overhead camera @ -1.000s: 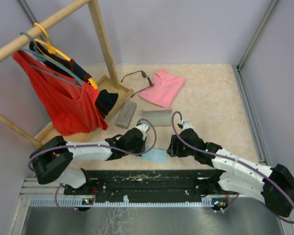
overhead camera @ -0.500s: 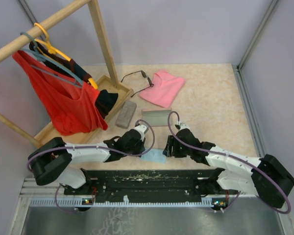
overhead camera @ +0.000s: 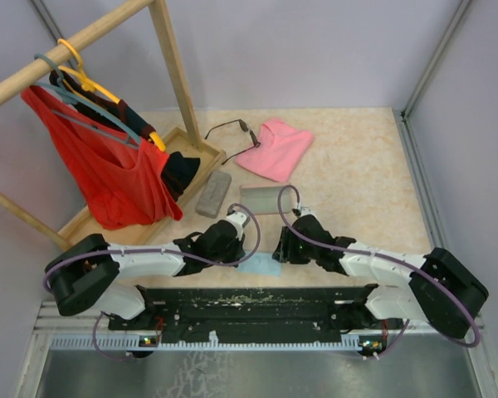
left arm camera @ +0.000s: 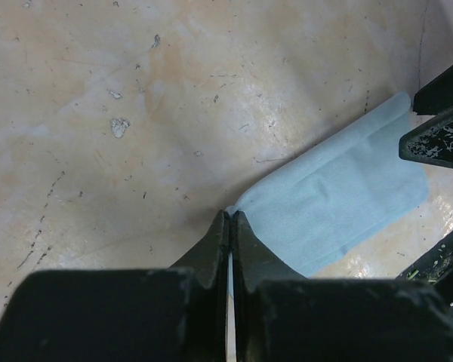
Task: Organize the sunglasses
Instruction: Pick up the glasses cleaning cloth from the center of the board.
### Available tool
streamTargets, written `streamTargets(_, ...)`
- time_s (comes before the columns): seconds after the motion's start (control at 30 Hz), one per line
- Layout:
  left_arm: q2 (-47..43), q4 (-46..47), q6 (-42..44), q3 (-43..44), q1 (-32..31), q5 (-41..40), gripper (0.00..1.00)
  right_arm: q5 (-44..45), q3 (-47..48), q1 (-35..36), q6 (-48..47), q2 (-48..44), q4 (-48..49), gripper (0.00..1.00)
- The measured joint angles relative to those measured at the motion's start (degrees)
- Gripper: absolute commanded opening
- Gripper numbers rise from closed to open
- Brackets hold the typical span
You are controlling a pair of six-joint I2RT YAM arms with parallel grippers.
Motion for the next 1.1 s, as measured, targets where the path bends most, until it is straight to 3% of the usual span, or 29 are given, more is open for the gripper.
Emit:
streamTargets(0.33,-0.39,0.24,0.0,-0.42,0.0,0.46,0.01,-0.74,1.66,0.0,1.36,3.06,0.74,0.43)
streamTargets(1.1,-0.52,0.28,0.0,-0.55,0.0,0.85,0.01,-0.28,1.55,0.0,1.66,4.98,1.05,0.0)
